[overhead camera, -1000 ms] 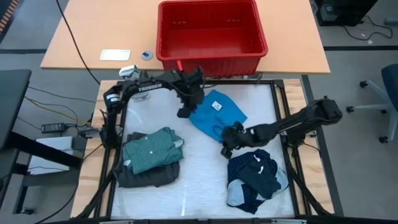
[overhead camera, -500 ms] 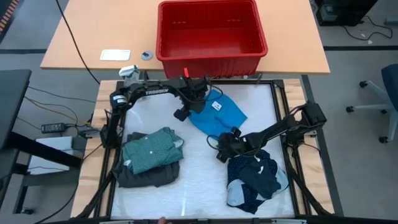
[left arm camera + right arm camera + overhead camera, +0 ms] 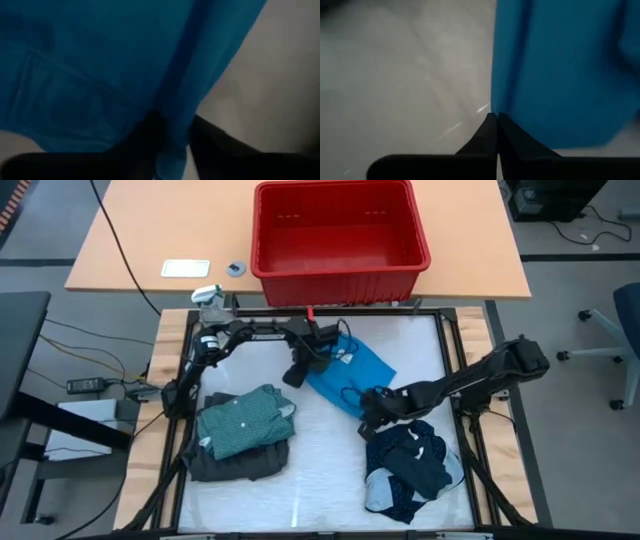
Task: Fold Laundry from Bin
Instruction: Fold the blue short on the table
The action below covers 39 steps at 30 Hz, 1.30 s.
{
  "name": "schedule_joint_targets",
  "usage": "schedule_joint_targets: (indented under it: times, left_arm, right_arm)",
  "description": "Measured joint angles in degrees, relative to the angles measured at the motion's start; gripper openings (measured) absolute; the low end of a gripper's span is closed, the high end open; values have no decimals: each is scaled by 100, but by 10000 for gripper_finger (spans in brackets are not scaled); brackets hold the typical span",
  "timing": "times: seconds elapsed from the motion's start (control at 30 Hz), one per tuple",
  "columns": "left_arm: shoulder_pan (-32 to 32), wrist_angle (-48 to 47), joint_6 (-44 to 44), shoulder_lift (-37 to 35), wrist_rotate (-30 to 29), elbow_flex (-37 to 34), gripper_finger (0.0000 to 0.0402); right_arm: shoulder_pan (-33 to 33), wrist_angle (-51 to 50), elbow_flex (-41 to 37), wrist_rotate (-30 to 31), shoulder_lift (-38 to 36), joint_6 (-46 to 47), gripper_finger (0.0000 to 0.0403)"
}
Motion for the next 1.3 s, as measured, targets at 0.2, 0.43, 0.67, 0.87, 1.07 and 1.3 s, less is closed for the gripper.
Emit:
schedule_joint_targets:
  times: [0.2, 0.43, 0.67, 0.87, 1.07, 1.3]
  left_arm:
    - [-551, -1927, -683, -201, 1360, 183, 15]
    - [-964, -1643, -909, -634, 1491, 705, 26]
    - [-603, -100, -1216, -599, 1499, 1756, 20]
    - [-209, 782, -1306, -108, 1549, 1775, 20]
    - [54, 1154, -1741, 618, 1223, 1758, 71]
    - [292, 1620, -2756, 659, 795, 1840, 161]
  right_arm:
    - [62, -75, 0, -1710, -991, 421, 4]
    - [-79, -749, 2, -1809, -2122, 720, 2]
    - [-692, -2371, -2, -1819, -2473, 998, 1]
    - [-1311, -3052, -2, -1636, -2479, 719, 0]
    - [-2139, -3155, -198, -1156, -2479, 545, 4]
    - [-3005, -3168, -775, -1072, -2468, 1081, 31]
